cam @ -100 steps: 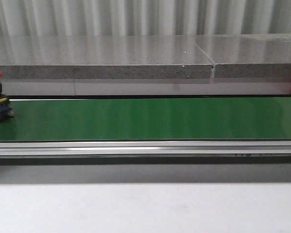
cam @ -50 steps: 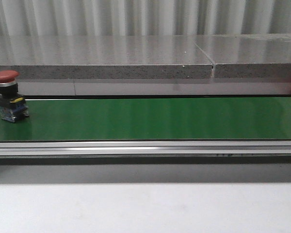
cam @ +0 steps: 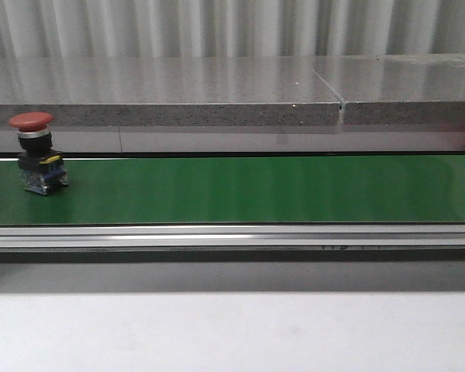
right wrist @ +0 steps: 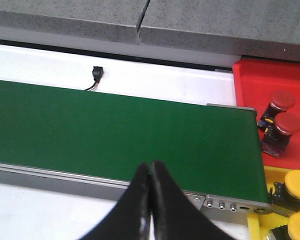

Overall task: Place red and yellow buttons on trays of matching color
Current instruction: 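Grasp a yellow mushroom button from the pile with the left gripper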

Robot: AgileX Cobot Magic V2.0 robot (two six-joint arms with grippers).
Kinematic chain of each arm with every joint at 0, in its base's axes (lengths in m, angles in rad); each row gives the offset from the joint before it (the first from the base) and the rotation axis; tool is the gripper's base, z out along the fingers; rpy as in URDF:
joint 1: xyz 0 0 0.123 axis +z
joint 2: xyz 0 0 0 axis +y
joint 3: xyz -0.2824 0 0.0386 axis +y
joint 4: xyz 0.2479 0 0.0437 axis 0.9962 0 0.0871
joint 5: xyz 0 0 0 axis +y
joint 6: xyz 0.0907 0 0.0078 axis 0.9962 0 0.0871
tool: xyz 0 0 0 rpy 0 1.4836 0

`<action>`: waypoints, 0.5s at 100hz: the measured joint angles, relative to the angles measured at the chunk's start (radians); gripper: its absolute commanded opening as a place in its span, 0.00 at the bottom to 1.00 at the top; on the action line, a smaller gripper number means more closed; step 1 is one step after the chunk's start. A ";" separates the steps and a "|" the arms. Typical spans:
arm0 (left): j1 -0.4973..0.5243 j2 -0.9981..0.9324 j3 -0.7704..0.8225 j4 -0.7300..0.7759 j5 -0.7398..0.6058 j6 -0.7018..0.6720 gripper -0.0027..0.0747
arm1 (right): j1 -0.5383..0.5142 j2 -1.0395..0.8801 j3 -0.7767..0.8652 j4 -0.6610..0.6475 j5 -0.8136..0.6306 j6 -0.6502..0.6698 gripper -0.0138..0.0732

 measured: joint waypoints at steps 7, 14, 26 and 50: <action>0.000 0.000 -0.022 0.005 0.000 0.012 0.29 | 0.000 0.000 0.000 0.000 0.000 0.000 0.08; 0.000 -0.002 -0.044 0.008 0.000 0.041 0.28 | 0.000 0.000 0.000 0.000 0.000 0.000 0.08; 0.000 -0.034 -0.067 0.011 0.006 0.128 0.28 | 0.000 0.000 0.000 0.000 0.002 0.000 0.08; 0.000 -0.137 -0.078 0.016 0.045 0.287 0.28 | 0.000 0.000 0.000 0.000 0.002 0.000 0.08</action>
